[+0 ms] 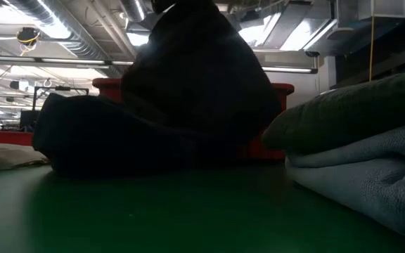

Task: Fold Laundry from Bin
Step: Remove the dark blue jeans from the red bin

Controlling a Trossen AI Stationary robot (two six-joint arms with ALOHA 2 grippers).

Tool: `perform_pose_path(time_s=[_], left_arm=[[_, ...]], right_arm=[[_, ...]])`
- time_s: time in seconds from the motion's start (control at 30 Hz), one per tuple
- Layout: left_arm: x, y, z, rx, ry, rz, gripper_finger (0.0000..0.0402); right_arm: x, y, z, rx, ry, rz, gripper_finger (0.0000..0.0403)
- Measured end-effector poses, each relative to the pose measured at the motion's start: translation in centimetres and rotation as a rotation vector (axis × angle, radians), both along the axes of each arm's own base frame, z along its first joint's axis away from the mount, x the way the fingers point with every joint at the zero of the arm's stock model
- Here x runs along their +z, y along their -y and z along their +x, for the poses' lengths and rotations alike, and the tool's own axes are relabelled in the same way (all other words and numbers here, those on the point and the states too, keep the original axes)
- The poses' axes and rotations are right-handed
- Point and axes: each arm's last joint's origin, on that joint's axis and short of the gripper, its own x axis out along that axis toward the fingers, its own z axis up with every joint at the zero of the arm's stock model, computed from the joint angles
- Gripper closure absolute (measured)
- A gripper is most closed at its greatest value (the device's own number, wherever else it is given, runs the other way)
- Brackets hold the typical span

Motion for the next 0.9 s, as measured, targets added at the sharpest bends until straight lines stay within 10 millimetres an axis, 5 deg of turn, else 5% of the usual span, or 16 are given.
perform_pose_path(time_s=[0.9], left_arm=[[-0.1, 1.4, 0.0, -0.045, -0.01, 0.002, 0.0395]], right_arm=[[-0.2, 0.3, -0.2, -0.077, -0.069, -0.123, 0.0229]])
